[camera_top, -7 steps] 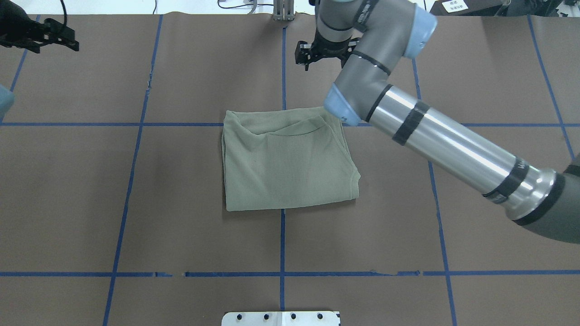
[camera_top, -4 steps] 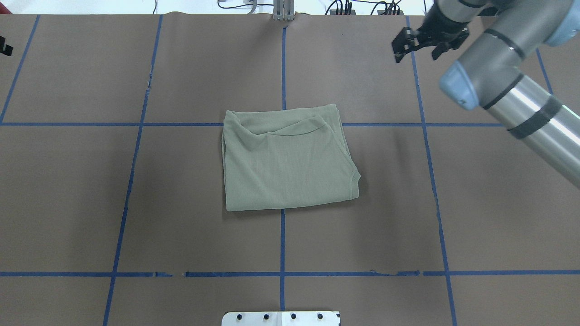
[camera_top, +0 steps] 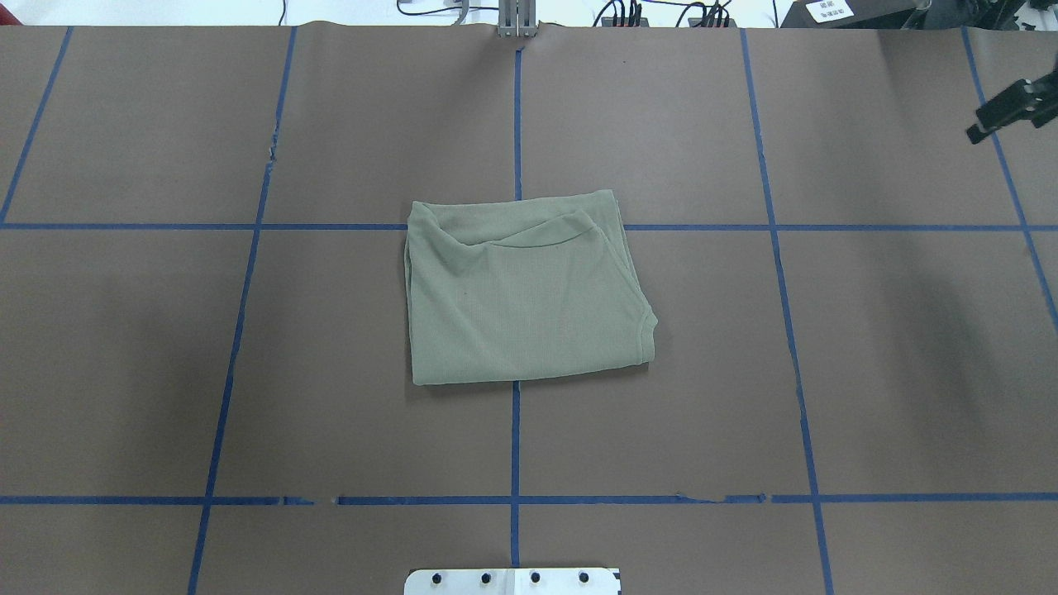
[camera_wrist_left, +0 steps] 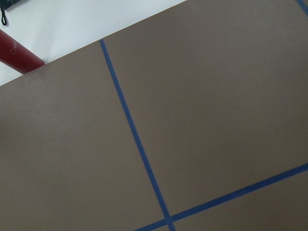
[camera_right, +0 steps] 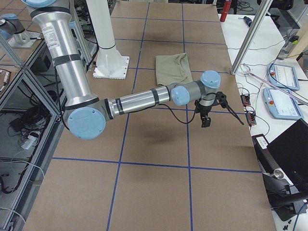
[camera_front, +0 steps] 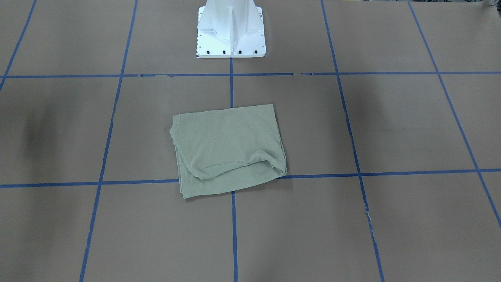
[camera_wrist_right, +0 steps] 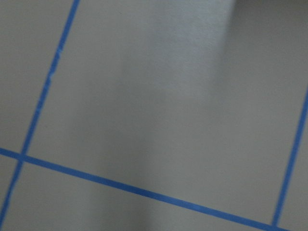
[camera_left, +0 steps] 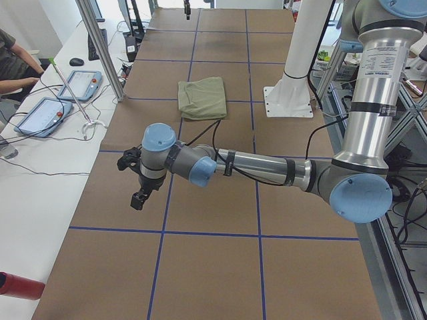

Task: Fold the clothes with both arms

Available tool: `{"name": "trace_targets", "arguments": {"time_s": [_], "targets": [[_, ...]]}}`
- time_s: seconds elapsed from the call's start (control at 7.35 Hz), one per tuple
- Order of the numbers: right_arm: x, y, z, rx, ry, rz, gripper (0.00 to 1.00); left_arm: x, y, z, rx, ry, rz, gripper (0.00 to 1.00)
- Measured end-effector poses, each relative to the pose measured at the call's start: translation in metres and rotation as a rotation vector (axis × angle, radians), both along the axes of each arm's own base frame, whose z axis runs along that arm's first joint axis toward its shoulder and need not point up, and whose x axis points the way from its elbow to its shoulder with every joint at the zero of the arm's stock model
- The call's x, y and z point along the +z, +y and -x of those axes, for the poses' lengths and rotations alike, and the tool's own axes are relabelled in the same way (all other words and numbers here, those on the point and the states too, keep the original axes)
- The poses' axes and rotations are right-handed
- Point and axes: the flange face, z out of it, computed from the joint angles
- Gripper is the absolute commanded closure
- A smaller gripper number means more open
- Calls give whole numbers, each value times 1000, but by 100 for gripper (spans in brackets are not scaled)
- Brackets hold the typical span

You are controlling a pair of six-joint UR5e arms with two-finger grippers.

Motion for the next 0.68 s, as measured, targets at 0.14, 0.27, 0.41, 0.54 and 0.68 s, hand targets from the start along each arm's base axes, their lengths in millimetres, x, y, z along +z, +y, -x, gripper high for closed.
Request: {"name": "trace_targets", "arguments": {"time_s": [0.14, 0.27, 0.41, 0.54, 0.68], "targets": [[29, 16, -40, -27, 22, 7, 0, 13, 9, 8, 40, -21, -4, 0], [58, 34, -70, -48, 36, 33, 0, 23, 17, 12, 56, -28, 2, 0], [78, 50, -88, -49, 42, 58, 0, 28, 21, 14, 59, -30, 6, 0], [94, 62, -96, -49, 45, 75, 0, 25, 20, 17, 53, -31, -14, 0], [115, 80, -99, -54, 52, 100, 0, 28, 22, 22, 44, -35, -45, 0]]}}
